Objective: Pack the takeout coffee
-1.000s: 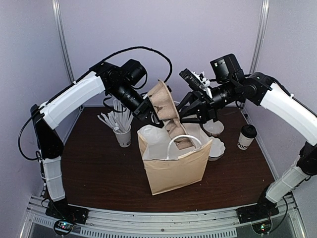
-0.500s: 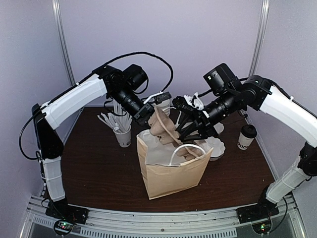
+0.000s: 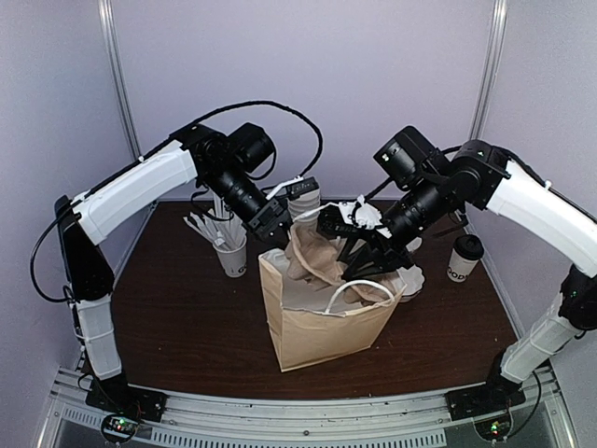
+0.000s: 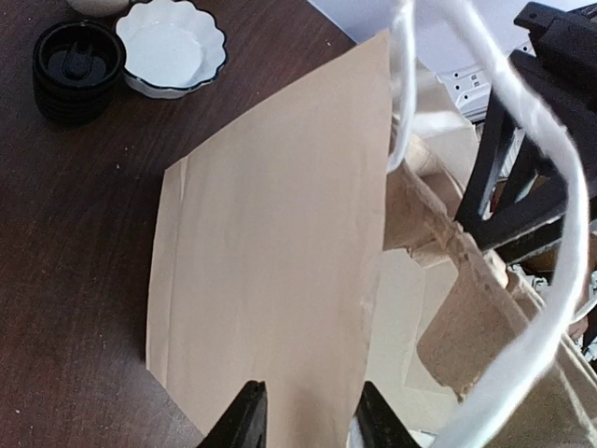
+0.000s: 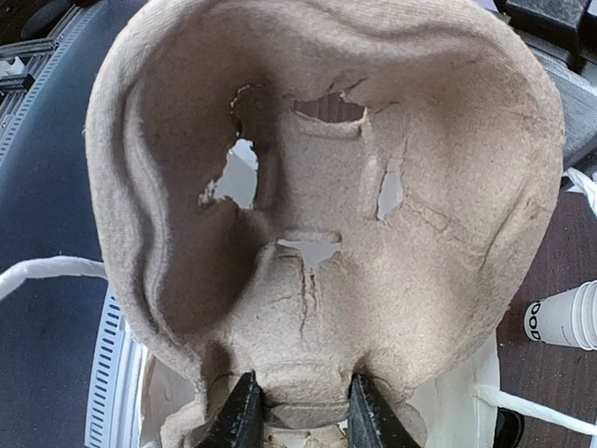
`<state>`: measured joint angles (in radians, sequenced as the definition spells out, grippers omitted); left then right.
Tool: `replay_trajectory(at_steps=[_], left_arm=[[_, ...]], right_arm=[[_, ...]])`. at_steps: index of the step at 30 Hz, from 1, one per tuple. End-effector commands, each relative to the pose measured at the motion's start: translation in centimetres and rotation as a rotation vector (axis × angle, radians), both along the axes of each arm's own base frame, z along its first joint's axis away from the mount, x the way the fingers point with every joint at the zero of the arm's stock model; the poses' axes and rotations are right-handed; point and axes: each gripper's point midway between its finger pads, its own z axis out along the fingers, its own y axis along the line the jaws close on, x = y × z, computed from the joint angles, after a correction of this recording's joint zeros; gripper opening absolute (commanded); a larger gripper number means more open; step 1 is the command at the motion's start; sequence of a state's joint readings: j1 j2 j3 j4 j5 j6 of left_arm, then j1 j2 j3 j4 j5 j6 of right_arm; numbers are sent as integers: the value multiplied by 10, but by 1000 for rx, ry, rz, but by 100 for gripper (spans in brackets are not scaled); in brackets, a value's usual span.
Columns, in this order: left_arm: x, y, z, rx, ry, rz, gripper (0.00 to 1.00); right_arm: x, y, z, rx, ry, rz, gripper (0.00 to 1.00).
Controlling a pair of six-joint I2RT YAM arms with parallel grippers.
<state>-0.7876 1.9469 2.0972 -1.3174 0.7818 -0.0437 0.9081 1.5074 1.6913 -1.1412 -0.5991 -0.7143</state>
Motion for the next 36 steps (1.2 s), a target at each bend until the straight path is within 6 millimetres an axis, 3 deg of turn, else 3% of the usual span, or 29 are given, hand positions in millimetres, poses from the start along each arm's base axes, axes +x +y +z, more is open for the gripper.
replay_trajectory(at_steps=[1,9,15,22,28,36], left_arm=[[-9,20,9,39,-70,17,36],[-18,41,-7,138,-57,45,40],[-22,53,-9,176,-70,58,42],[-31,57,8,123,-91,32,44],[-28,53,5,126,-97,28,44],[-27,53,4,128,-90,27,44]], right_arm=[[5,-5,0,-56,-56,-20,29],[18,-3,-18,-169,-112,-55,28],[21,-5,-15,-183,-146,-72,27],[20,-9,-22,-267,-216,-36,28],[7,-17,-46,-418,-280,80,28],[6,-17,-47,-434,-280,80,28]])
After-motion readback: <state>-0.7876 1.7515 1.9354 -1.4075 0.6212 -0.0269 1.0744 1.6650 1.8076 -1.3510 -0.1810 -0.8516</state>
